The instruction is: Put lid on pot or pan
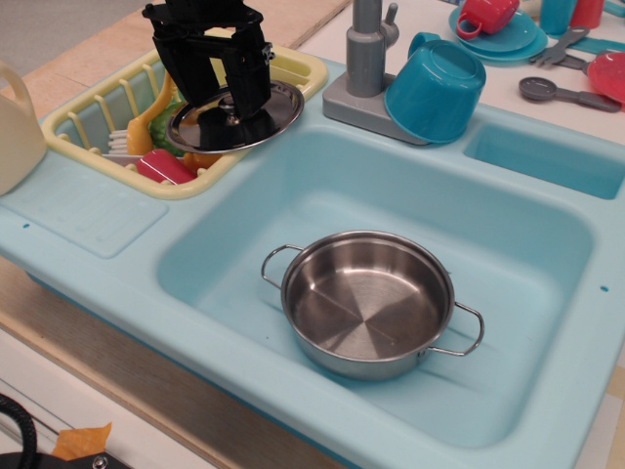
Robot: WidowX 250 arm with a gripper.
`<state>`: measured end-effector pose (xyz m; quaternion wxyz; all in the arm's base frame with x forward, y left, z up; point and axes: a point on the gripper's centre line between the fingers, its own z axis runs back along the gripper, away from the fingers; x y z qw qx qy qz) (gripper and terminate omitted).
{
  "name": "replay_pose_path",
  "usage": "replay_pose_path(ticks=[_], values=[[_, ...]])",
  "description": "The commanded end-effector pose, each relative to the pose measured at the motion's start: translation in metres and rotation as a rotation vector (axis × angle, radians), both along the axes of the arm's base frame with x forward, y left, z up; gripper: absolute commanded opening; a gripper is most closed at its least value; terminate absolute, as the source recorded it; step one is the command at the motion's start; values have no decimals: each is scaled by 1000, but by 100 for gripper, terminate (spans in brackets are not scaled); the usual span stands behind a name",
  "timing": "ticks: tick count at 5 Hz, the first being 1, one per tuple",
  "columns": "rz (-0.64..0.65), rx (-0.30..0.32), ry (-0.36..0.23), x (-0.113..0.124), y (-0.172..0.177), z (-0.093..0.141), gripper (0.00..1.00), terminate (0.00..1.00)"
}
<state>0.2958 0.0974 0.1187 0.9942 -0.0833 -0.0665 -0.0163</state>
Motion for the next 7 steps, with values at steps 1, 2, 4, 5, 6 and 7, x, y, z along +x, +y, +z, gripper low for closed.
replay_pose_path(ticks=[1, 2, 4, 5, 6, 7], values=[[19, -1, -22, 1, 7, 4, 0, 0], [19, -5, -25, 0, 6, 4, 0, 0], [24, 4, -28, -7, -4, 22, 0, 0], [40, 46, -47, -8, -15, 48, 0, 0], [39, 96, -62, -11, -36, 65, 0, 0], [36, 161, -101, -21, -64, 56, 0, 0]])
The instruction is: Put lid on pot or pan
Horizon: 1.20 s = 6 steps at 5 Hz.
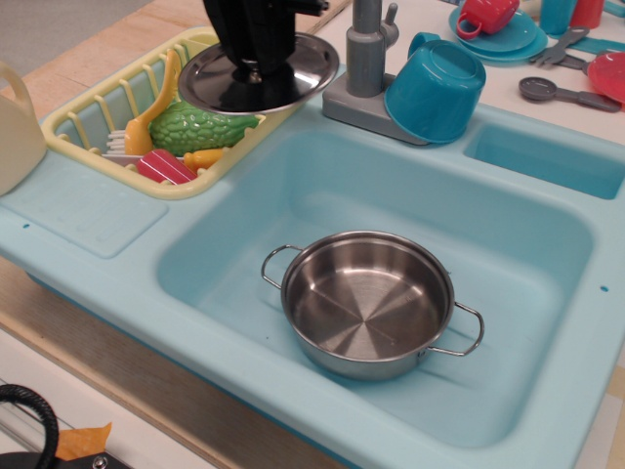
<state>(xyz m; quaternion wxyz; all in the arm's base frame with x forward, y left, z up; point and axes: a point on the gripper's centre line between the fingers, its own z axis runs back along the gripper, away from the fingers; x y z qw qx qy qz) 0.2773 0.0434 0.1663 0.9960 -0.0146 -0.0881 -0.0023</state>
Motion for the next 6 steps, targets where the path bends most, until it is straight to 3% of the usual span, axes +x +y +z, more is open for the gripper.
replay_pose_path(ticks=[1, 3, 6], values=[[17, 22, -106, -14, -34, -1, 0, 0], [55, 14, -153, -33, -64, -22, 0, 0], [22, -44, -47, -28, -91, -34, 0, 0]])
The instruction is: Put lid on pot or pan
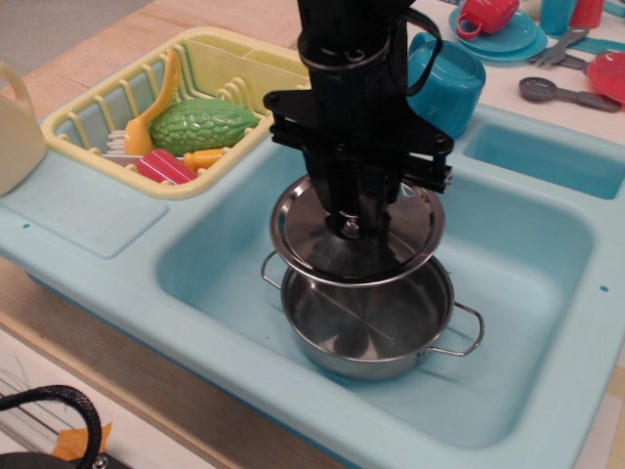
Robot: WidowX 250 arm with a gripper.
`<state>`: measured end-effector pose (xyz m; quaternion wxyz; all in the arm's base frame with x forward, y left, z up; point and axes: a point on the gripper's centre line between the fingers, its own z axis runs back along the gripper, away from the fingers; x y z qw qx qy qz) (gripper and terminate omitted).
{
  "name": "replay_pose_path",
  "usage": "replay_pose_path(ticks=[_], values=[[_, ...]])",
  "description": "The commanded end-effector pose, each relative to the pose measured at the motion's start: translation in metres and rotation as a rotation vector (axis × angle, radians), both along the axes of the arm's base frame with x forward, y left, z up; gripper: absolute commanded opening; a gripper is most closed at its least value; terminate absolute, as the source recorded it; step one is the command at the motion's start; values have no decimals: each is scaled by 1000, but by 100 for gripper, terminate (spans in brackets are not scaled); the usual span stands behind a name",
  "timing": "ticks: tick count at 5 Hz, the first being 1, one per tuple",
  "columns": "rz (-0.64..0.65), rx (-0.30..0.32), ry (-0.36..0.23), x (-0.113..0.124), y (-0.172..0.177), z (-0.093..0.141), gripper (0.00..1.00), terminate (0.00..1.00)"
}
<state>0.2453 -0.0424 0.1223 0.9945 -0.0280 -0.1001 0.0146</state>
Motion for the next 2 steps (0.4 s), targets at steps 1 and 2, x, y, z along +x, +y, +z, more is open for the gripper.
replay_pose_path(ticks=[1, 2], values=[[17, -3, -37, -5, -13, 6, 0, 0], [41, -19, -23, -9, -14, 0, 100, 100]])
